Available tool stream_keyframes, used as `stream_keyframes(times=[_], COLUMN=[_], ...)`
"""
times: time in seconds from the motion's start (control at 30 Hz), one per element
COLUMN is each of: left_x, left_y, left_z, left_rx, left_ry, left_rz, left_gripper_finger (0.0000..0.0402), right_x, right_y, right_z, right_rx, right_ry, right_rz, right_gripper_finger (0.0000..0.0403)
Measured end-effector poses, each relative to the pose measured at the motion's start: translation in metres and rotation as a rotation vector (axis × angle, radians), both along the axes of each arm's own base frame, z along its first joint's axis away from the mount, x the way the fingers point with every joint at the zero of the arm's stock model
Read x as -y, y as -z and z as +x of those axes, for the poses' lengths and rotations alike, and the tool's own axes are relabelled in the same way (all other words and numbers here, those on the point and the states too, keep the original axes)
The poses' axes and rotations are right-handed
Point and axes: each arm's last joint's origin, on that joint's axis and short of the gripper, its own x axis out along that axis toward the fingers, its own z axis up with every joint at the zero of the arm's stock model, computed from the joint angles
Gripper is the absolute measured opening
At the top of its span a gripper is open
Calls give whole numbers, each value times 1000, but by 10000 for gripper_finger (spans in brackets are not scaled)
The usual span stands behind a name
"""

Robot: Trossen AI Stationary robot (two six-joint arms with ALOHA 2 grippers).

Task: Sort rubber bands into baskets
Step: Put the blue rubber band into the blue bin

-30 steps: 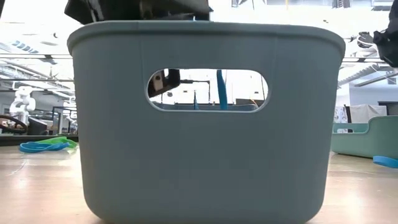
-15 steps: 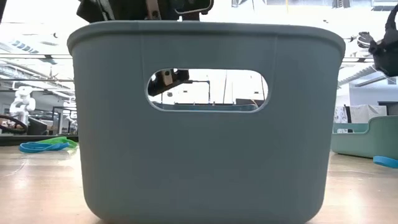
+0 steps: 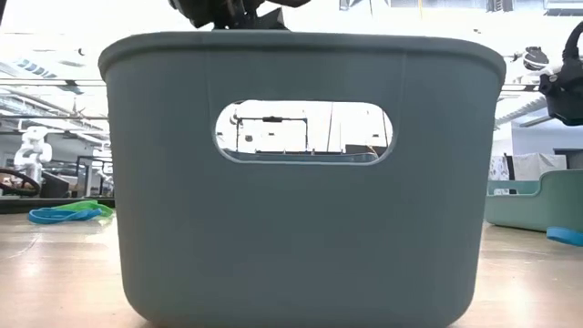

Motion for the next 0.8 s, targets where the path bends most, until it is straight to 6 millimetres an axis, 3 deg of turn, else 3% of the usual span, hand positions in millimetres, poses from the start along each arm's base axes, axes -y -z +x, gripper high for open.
stream_keyframes(times=[0.4, 0.5, 0.67, 0.8], left_x=[-1, -2, -3, -3], left_y=[0, 0, 0, 0], left_z=[1, 1, 1, 1], left_rx=[16, 16, 17, 19], left_ry=[-6, -9, -11, -11], left_rz=[32, 32, 33, 32], left_gripper_finger=[160, 160, 160, 160], right_x=[-5, -8, -13, -16], right_y=[1, 1, -1, -6], right_z=[4, 5, 9, 15], right_rx=[51, 66, 97, 110], right_ry=[-9, -34, -100, -115], right_rz=[43, 68, 103, 115], right_gripper_finger=[126, 98, 13, 5])
